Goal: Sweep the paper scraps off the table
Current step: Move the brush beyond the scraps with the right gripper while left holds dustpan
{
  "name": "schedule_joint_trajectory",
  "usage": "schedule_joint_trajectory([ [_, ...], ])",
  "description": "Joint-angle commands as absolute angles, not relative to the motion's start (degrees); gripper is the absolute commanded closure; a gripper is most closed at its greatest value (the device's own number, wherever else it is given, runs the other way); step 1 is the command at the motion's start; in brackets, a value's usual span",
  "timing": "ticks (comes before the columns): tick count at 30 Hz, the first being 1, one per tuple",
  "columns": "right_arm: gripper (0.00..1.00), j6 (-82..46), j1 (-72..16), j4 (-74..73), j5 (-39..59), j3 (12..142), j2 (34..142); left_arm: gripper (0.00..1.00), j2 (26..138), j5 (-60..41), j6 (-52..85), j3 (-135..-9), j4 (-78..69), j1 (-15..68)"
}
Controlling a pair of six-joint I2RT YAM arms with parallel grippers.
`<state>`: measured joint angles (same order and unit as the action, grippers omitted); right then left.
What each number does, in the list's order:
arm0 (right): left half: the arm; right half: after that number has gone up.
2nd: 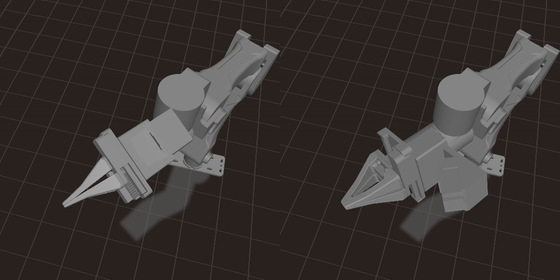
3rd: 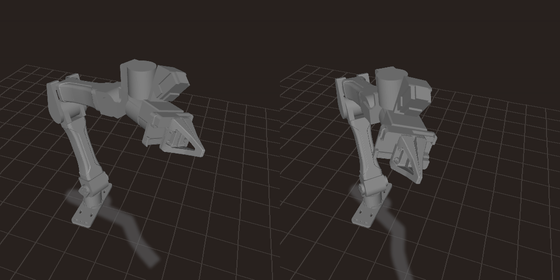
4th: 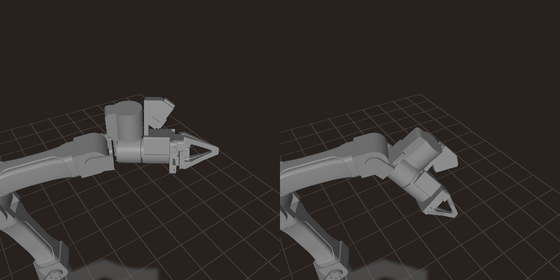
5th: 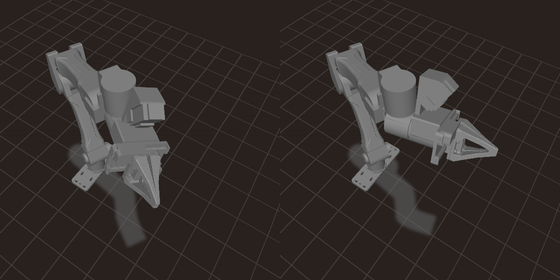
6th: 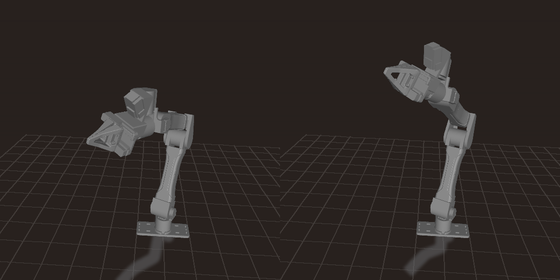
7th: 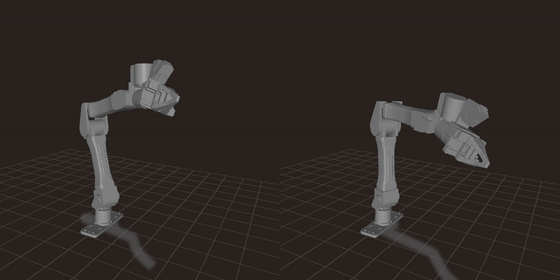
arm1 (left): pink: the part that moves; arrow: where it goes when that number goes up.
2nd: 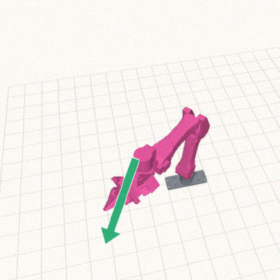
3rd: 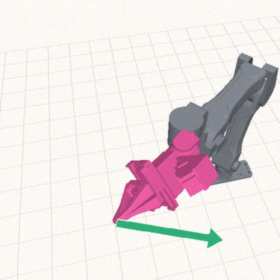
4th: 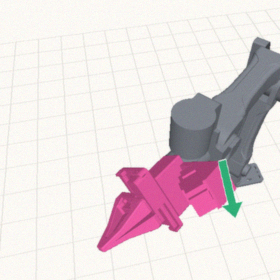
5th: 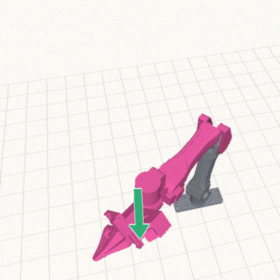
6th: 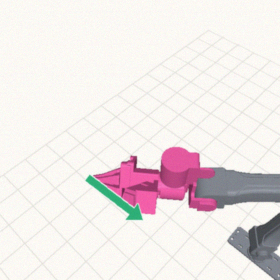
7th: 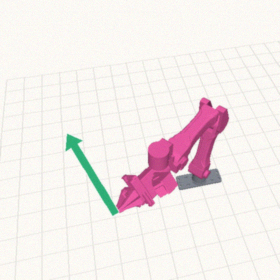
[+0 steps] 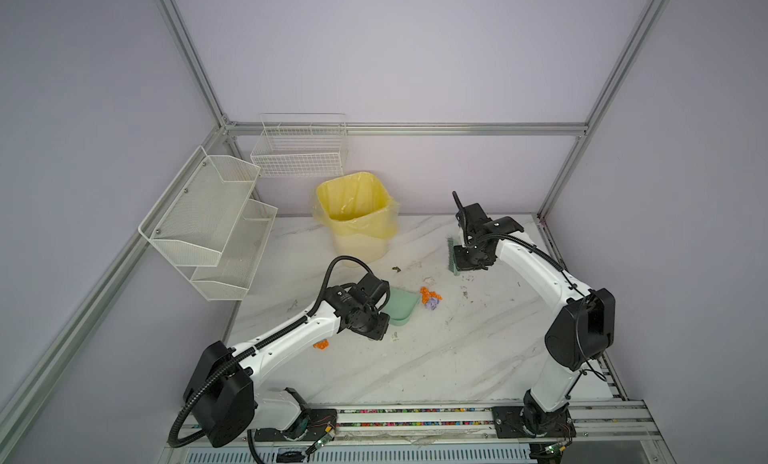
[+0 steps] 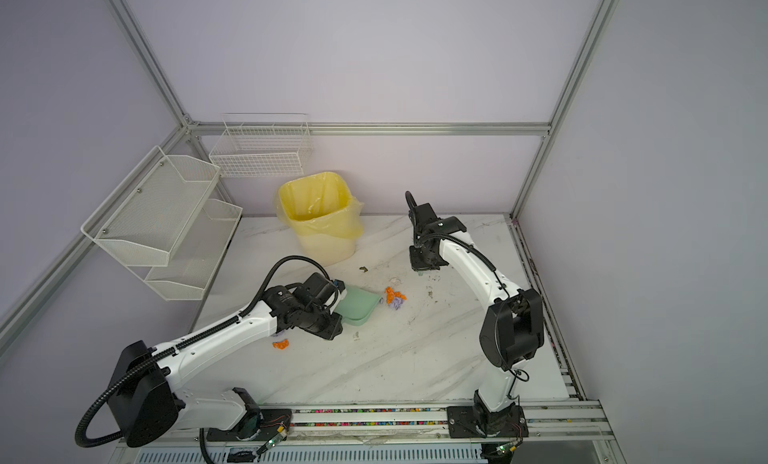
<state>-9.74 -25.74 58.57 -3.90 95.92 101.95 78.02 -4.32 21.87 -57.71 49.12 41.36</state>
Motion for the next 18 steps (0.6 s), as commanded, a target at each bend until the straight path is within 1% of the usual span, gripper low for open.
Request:
schedule_joint_trajectory([
  [1, 1.0, -10.1, -27.8, 61.1, -7.1, 97.3, 101.7, 0.83, 78.7, -4.2, 19.7, -63.6, 49.8, 42.8],
  [10, 1.0, -9.6, -28.5, 64.1, -11.6, 100.8, 104.4, 0.83, 80.4, -3.4, 20.5, -63.9, 49.9, 46.1],
  [11, 1.0, -9.4, -28.6, 64.2, -11.8, 100.9, 104.7, 0.83, 82.5, -3.2, 20.9, -64.0, 49.8, 46.5],
  [18, 1.0, -9.4, -30.2, 65.7, -11.9, 101.6, 107.6, 0.83, 85.1, -0.5, 22.3, -64.6, 49.9, 48.4],
])
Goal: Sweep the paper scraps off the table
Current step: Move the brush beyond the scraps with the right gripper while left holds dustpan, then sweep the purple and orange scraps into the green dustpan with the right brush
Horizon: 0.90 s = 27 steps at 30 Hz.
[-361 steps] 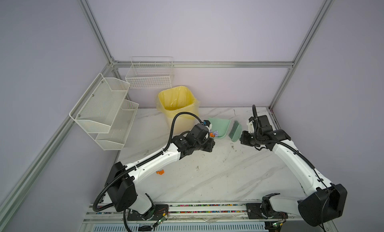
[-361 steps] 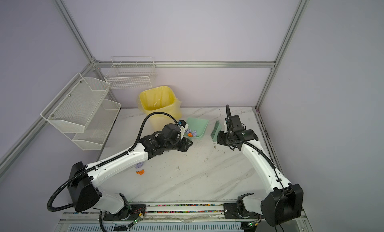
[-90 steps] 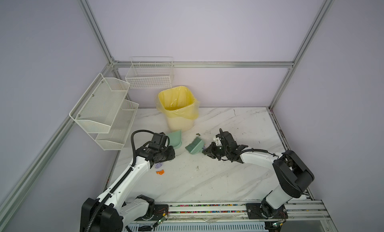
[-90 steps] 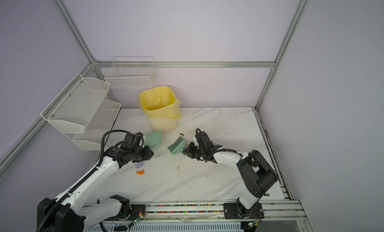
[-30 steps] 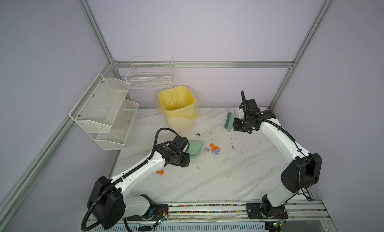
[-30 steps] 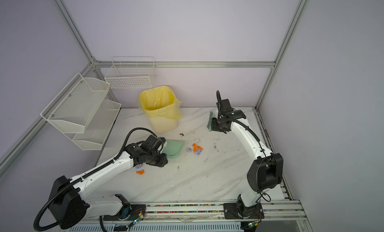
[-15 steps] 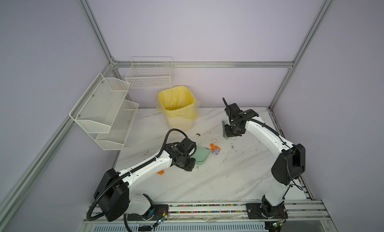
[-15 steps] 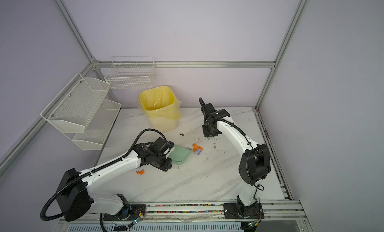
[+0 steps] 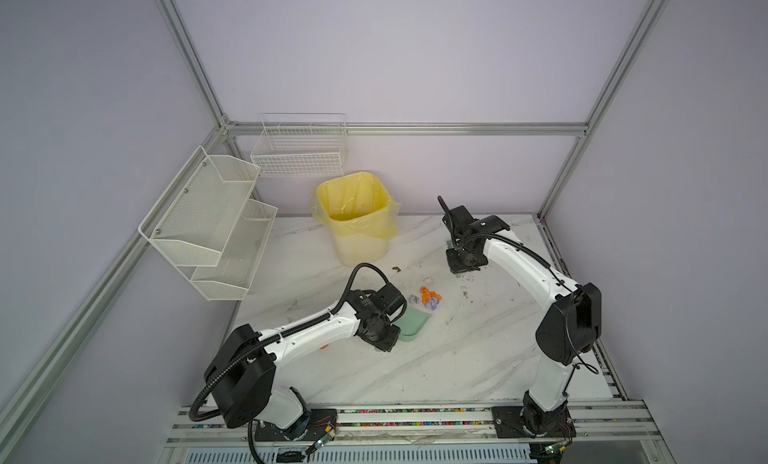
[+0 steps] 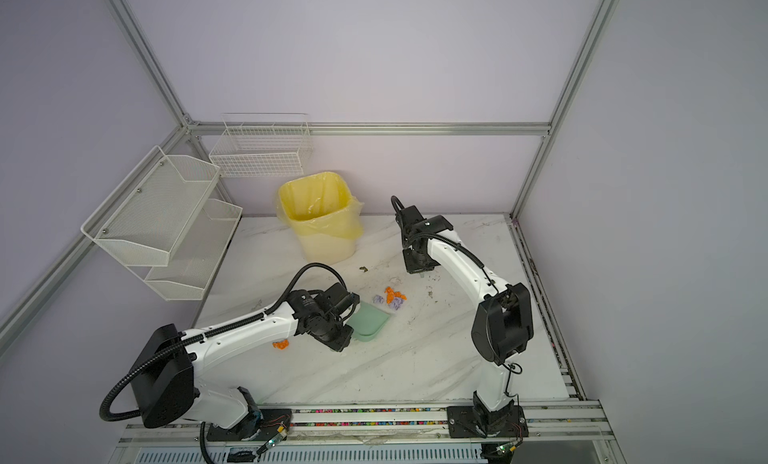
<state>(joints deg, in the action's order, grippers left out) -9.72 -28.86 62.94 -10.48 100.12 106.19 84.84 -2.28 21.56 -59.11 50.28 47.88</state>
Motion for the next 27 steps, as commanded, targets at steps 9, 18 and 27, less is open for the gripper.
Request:
schedule_joint_trajectory([
  [9, 1.0, -9.6, -32.9, 66.4, -12.2, 101.0, 110.7, 0.84, 89.3, 0.9, 23.9, -66.5, 49.7, 48.7],
  [18, 1.0, -9.2, -35.0, 64.8, -8.0, 97.5, 109.2, 0.84, 93.5, 1.1, 22.7, -67.7, 47.3, 48.6],
  [27, 1.0, -9.2, -38.1, 62.4, -2.5, 90.4, 104.5, 0.84, 97.6, -0.1, 22.0, -70.3, 46.3, 48.4],
])
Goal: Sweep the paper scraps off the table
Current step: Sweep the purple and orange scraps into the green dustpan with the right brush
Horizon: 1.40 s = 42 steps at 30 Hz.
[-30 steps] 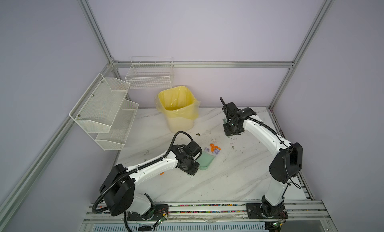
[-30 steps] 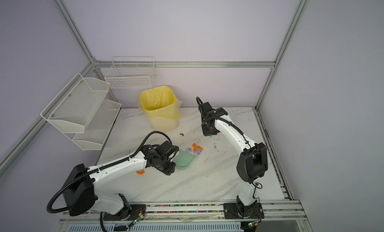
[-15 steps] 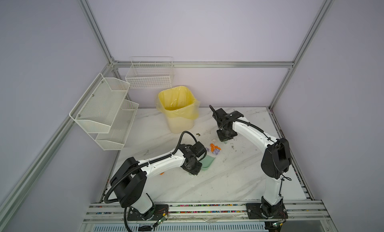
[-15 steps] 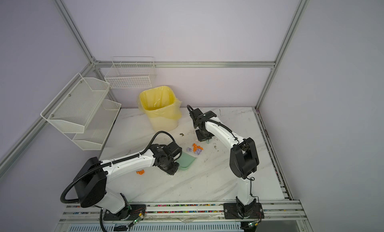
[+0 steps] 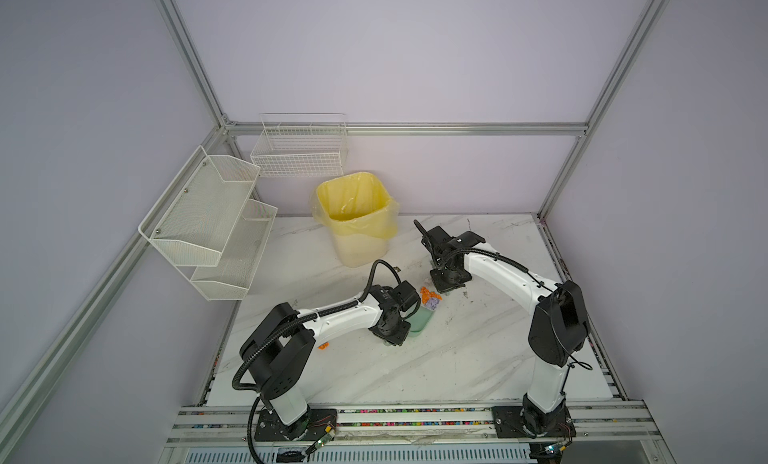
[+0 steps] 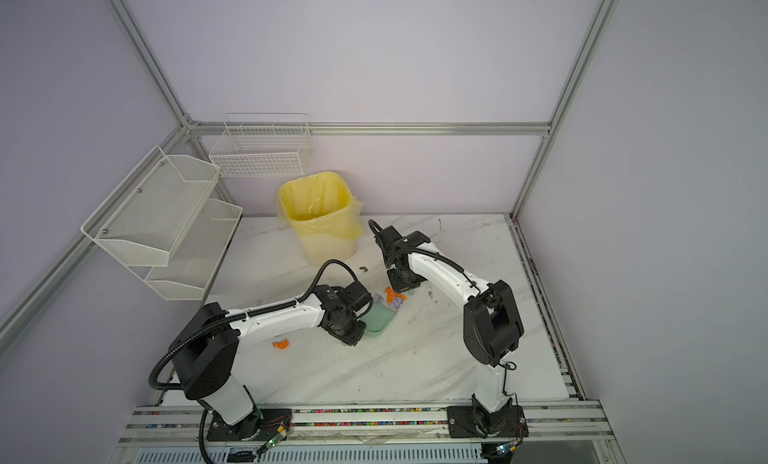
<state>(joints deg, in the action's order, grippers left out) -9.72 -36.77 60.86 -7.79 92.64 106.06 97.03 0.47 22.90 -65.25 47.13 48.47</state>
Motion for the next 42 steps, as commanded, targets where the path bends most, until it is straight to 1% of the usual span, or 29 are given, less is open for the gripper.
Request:
schedule_joint_trajectory([
  [1, 1.0, -9.1, -38.5, 62.4, -1.9, 89.8, 103.9, 0.84, 98.0, -0.4, 22.0, -70.5, 46.0, 48.4],
  [4, 1.0, -9.3, -39.3, 61.9, 1.3, 88.2, 102.0, 0.85, 99.0, -1.0, 21.7, -70.8, 45.6, 48.2],
  [9, 1.0, -10.4, -40.6, 59.1, 9.8, 84.2, 97.2, 0.85, 100.0, -1.5, 21.0, -70.1, 44.5, 47.3],
  [12, 1.0, -11.2, -40.6, 58.3, 12.3, 82.7, 94.2, 0.85, 100.2, -1.7, 20.9, -69.8, 44.1, 46.7],
  [16, 1.0, -12.0, -40.6, 59.1, 13.3, 81.8, 91.3, 0.85, 100.0, -2.0, 20.8, -69.2, 44.0, 46.1],
  [18, 1.0, -13.2, -40.6, 59.7, 12.0, 81.8, 90.4, 0.85, 99.8, -2.0, 20.7, -68.8, 43.9, 45.9],
  [21, 1.0, -15.5, -40.5, 60.6, 7.5, 82.4, 89.0, 0.85, 99.6, -2.0, 20.8, -68.4, 43.7, 45.6],
  [26, 1.0, -18.7, -40.0, 62.5, -5.9, 85.0, 87.5, 0.87, 98.6, -1.8, 21.6, -68.3, 43.5, 45.7],
  [28, 1.0, -18.5, -38.8, 61.9, -6.8, 85.1, 86.6, 0.86, 98.0, -1.6, 22.0, -68.0, 43.0, 45.6],
  [38, 1.0, -16.7, -37.5, 58.0, 0.9, 84.2, 86.7, 0.87, 98.3, -0.2, 23.4, -68.3, 42.0, 45.7],
  [42, 1.0, -16.6, -37.5, 53.8, 9.6, 82.0, 85.4, 0.87, 98.7, 0.0, 24.0, -68.4, 41.2, 45.7],
])
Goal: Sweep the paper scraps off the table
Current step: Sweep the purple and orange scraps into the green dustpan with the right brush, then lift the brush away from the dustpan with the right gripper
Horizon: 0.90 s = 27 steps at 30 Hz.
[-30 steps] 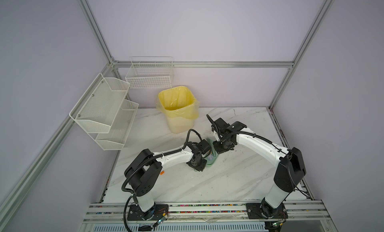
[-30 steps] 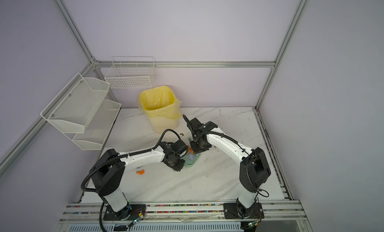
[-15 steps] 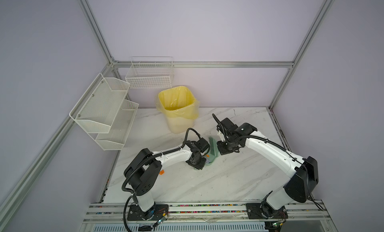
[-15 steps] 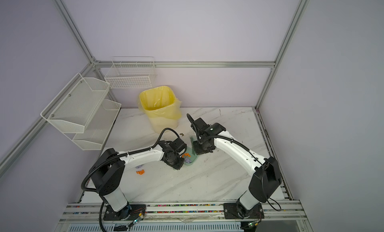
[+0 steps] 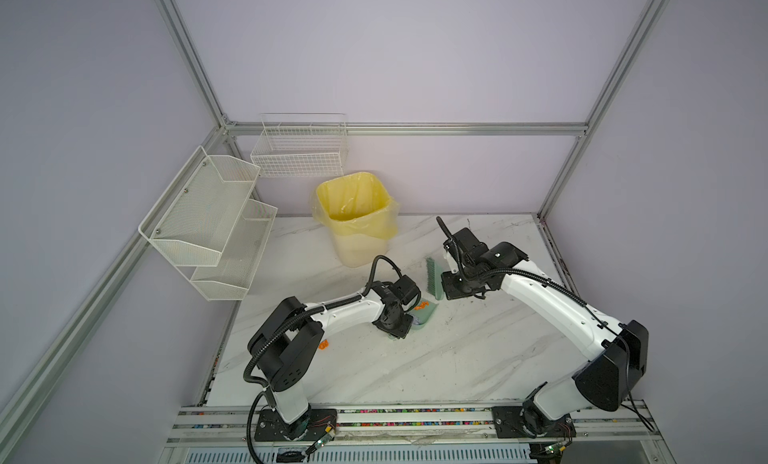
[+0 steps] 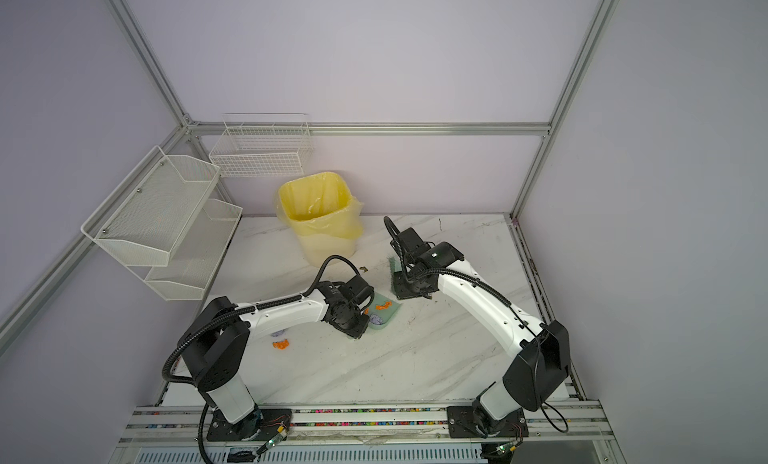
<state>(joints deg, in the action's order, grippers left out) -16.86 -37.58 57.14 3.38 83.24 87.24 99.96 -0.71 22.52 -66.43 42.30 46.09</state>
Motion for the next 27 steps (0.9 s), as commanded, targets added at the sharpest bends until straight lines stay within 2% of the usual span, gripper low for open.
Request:
schedule_joint_trajectory([
  [1, 1.0, -17.0, -37.5, 52.5, 11.9, 81.2, 84.5, 0.87, 98.8, 0.0, 24.1, -68.4, 40.9, 45.7],
  [4, 1.0, -17.7, -37.5, 51.0, 15.9, 80.1, 82.7, 0.87, 98.8, 0.6, 24.4, -68.5, 40.6, 45.7],
  [20, 1.0, -24.5, -37.5, 52.3, 10.9, 76.4, 74.3, 0.89, 94.6, 1.8, 28.6, -67.0, 35.8, 45.7],
  [27, 1.0, -25.5, -37.5, 51.3, 12.3, 80.2, 72.4, 0.89, 93.4, 3.3, 29.1, -65.7, 33.7, 45.7],
])
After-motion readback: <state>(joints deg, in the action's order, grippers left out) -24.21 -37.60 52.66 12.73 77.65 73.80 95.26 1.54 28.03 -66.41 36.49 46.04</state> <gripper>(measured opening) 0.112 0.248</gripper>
